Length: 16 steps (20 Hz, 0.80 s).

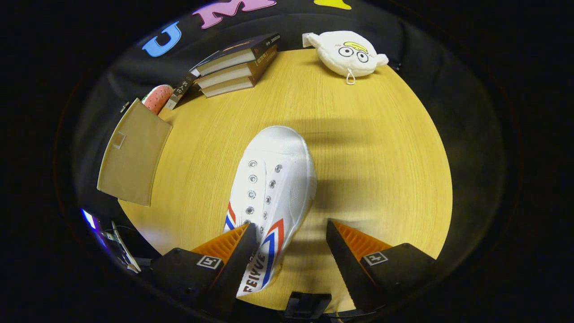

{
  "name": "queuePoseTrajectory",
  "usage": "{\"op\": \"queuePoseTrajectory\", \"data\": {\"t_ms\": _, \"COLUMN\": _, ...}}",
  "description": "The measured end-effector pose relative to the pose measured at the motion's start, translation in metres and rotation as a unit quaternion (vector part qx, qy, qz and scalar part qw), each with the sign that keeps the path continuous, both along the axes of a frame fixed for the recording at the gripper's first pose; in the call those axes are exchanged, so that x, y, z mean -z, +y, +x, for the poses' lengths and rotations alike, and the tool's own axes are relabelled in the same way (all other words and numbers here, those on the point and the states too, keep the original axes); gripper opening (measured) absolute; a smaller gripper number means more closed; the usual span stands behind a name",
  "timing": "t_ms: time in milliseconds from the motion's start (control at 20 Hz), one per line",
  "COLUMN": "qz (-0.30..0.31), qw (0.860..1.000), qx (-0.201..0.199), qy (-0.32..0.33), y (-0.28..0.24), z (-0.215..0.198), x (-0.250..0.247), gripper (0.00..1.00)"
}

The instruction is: Open the storage box then place both shoes into the box .Put the left shoe in first, then the right shoe, with the right side of both shoes facing outward in a uniform manner.

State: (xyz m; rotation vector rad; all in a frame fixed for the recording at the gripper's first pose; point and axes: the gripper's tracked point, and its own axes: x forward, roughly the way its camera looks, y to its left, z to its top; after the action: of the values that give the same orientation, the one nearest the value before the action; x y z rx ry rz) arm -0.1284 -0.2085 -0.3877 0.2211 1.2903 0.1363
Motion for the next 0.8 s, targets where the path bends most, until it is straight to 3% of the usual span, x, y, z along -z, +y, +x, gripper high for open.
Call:
{"op": "queuePoseTrajectory", "data": {"t_ms": 50, "qz": 0.015, "qw": 1.000, "qx": -0.004, "qy": 0.013, "y": 0.0066, "z": -0.0034, "x": 0.0034, "gripper": 0.97}}
{"op": "queuePoseTrajectory", "data": {"t_ms": 200, "qz": 0.044, "qw": 0.998, "qx": 0.030, "qy": 0.039, "y": 0.0084, "z": -0.0047, "x": 0.0024, "gripper": 0.63}}
{"op": "queuePoseTrajectory", "data": {"t_ms": 350, "qz": 0.063, "qw": 0.995, "qx": 0.057, "qy": 0.059, "y": 0.0082, "z": -0.0033, "x": 0.0028, "gripper": 0.54}}
{"op": "queuePoseTrajectory", "data": {"t_ms": 500, "qz": 0.067, "qw": 0.993, "qx": 0.060, "qy": 0.071, "y": 0.0067, "z": -0.0065, "x": 0.0014, "gripper": 0.41}}
{"op": "queuePoseTrajectory", "data": {"t_ms": 550, "qz": 0.067, "qw": 0.993, "qx": 0.064, "qy": 0.071, "y": 0.0057, "z": -0.0062, "x": 0.0000, "gripper": 0.41}}
{"op": "queuePoseTrajectory", "data": {"t_ms": 600, "qz": 0.068, "qw": 0.993, "qx": 0.066, "qy": 0.071, "y": 0.0064, "z": -0.0067, "x": 0.0001, "gripper": 0.33}}
{"op": "queuePoseTrajectory", "data": {"t_ms": 650, "qz": 0.070, "qw": 0.993, "qx": 0.071, "qy": 0.069, "y": 0.0044, "z": -0.0056, "x": -0.0009, "gripper": 0.33}}
{"op": "queuePoseTrajectory", "data": {"t_ms": 700, "qz": 0.073, "qw": 0.992, "qx": 0.073, "qy": 0.071, "y": 0.0054, "z": -0.0067, "x": -0.0007, "gripper": 0.26}}
{"op": "queuePoseTrajectory", "data": {"t_ms": 750, "qz": 0.076, "qw": 0.991, "qx": 0.081, "qy": 0.069, "y": 0.0007, "z": -0.0060, "x": -0.0049, "gripper": 0.26}}
{"op": "queuePoseTrajectory", "data": {"t_ms": 800, "qz": 0.082, "qw": 0.990, "qx": 0.085, "qy": 0.073, "y": 0.0052, "z": -0.0068, "x": -0.0024, "gripper": 0.18}}
